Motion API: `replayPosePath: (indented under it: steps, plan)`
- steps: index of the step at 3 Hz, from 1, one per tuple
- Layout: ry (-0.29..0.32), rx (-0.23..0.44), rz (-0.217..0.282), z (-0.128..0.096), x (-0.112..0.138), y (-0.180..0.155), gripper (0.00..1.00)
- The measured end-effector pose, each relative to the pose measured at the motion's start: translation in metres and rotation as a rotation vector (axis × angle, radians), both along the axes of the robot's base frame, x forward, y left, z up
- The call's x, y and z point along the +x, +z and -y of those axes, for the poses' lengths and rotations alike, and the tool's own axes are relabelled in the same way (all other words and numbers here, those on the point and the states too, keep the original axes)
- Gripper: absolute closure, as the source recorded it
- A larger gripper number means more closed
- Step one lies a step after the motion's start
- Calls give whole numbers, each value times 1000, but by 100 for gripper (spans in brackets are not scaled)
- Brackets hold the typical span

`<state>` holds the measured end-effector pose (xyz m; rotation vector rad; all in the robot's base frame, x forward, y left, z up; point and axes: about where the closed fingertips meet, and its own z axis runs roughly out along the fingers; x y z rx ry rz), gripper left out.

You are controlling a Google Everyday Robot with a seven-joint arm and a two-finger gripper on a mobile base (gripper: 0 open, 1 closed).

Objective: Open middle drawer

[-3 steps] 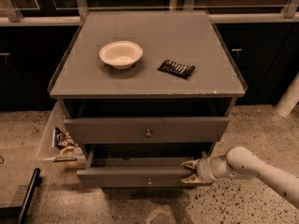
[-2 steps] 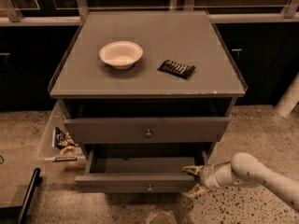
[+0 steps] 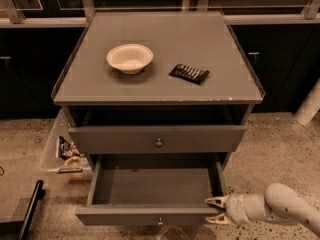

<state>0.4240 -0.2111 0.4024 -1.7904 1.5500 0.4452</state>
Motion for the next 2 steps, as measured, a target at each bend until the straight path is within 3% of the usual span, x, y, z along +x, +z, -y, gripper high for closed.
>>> replayPosePath:
  steps: [1,2]
  plan:
    - [-3,-2,3,1,-7,1,100]
    - [-3,-2,3,1,-7,1,81]
